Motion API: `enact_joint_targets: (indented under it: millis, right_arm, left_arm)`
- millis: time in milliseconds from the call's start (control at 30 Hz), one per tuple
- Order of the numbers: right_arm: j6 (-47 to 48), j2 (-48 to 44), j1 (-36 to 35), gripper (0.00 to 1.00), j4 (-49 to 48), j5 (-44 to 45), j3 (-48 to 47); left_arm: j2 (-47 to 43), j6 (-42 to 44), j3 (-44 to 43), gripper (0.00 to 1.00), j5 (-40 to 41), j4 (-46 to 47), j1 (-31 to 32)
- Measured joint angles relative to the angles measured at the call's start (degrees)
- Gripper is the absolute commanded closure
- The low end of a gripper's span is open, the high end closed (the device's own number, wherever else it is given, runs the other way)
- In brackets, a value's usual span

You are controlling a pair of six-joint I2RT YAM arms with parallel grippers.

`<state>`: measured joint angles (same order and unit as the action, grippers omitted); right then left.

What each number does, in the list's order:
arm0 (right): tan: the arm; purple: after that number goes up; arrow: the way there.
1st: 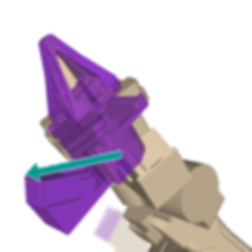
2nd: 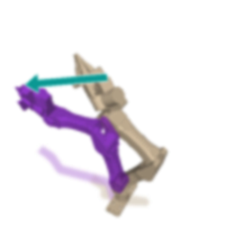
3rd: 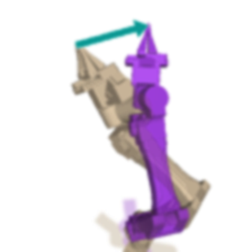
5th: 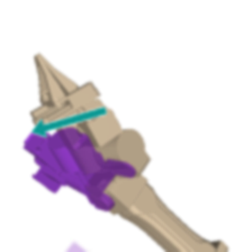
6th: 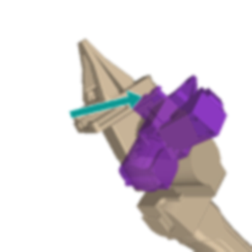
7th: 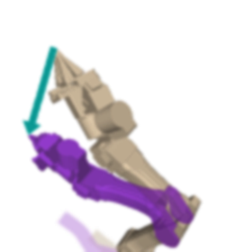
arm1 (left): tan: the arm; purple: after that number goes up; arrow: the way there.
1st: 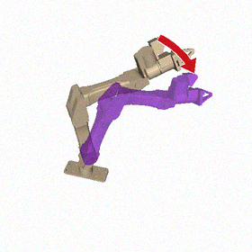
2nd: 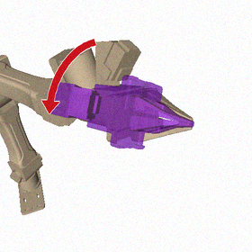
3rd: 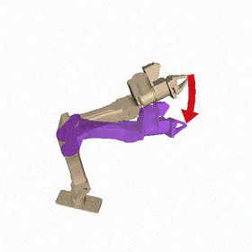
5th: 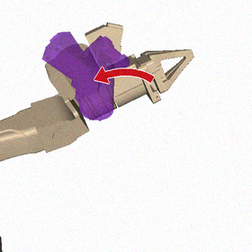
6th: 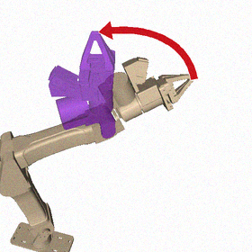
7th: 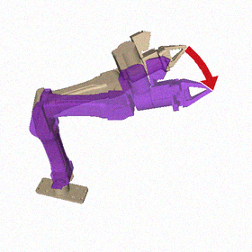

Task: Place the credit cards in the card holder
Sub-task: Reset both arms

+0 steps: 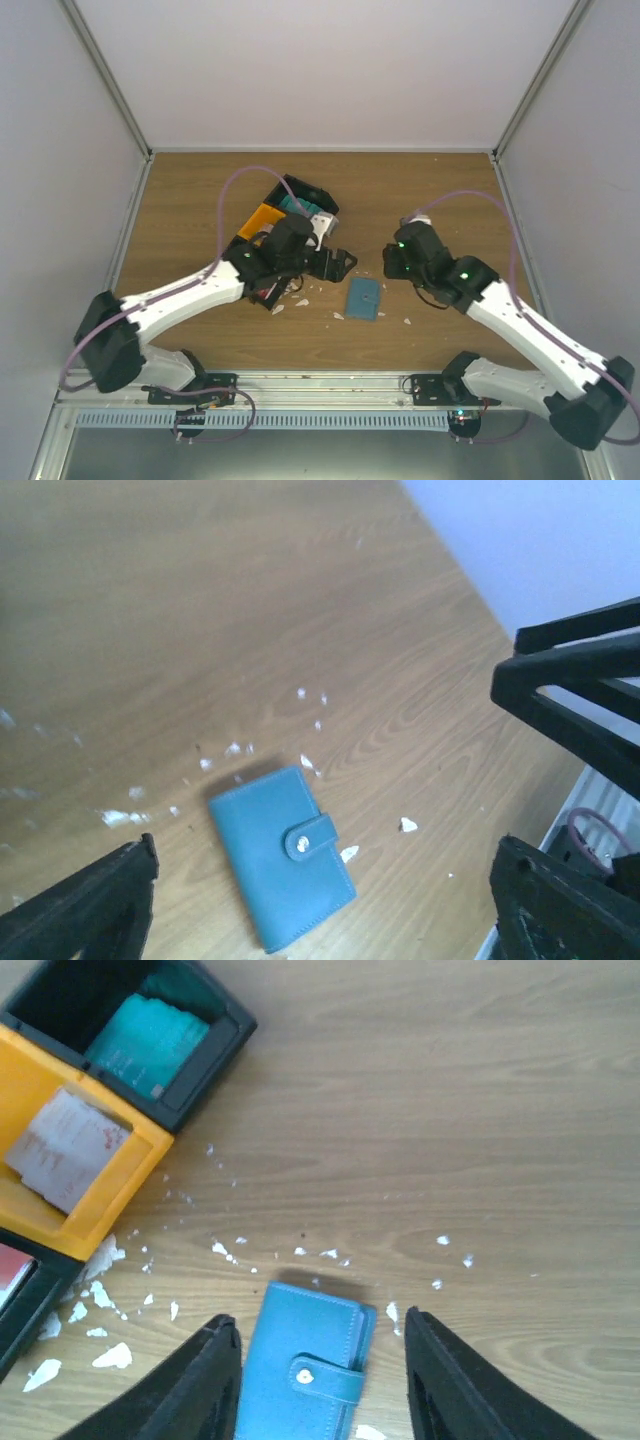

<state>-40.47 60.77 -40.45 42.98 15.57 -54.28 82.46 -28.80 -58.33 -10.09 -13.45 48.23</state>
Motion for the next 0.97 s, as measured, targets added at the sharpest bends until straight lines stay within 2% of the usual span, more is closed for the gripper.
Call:
enact_joint_targets:
  millis: [267,400,700,967]
  right_arm:
    - [4.4,-18.0,0.0,0.12,3.5,6.4,-2.1]
    - [5.6,-24.0,0.0,0.01,5.3,10.1,-5.2]
    - [6.5,-30.9,0.0,0.01,8.3,17.6,-10.4]
    - [6.6,-32.3,0.0,0.0,9.0,20.6,-11.1]
  left_arm:
    - [-20.9,4.9,0.2,0.01,12.5,-5.6,0.0]
    - [-31.2,5.5,0.9,0.01,19.4,-9.1,0.0]
    - [-51.5,6.4,2.0,0.01,28.7,-15.7,0.0]
    - [-55.8,8.2,1.4,0.01,33.6,-20.8,0.0]
